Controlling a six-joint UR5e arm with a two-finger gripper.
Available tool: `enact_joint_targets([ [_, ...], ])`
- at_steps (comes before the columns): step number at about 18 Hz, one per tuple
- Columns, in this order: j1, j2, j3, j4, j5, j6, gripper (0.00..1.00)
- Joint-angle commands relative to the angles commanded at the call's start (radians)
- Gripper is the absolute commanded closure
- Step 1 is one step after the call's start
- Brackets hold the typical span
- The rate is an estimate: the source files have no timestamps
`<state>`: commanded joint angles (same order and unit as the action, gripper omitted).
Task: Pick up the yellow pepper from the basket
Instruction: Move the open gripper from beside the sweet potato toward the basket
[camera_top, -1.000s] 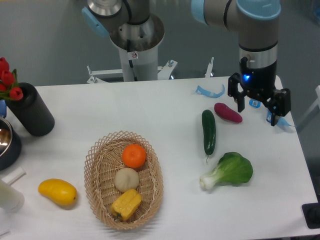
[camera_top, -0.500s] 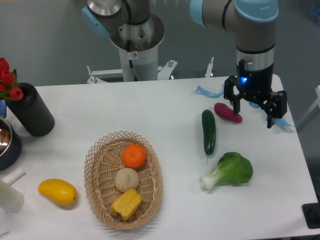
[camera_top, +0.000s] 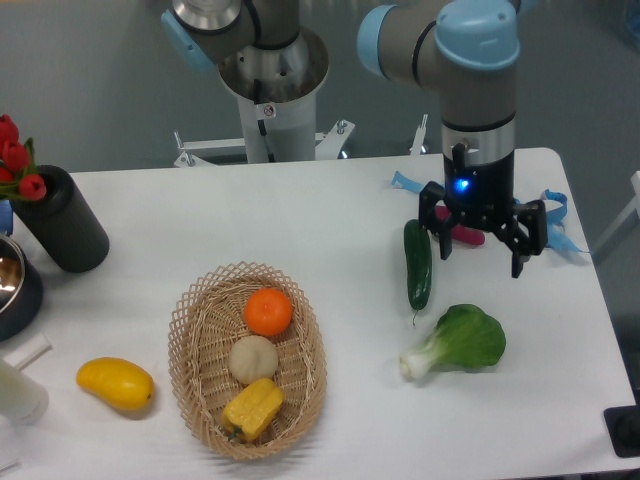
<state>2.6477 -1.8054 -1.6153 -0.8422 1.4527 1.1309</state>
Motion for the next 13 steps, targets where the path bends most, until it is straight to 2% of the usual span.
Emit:
enact_joint_targets([
  [2,-0.021,-0.023,0.006,0.003,0.0,-0.104,0.0],
  [7,-0.074,-0.078,0.074,0.005,0.006,-0.334,0.0],
  [10,-0.087,-0.08,0.058,0.005,0.023,-0.39,0.0],
  [13,-0.136,-0.098,0.058,0.006,0.023,-0.391,0.0],
])
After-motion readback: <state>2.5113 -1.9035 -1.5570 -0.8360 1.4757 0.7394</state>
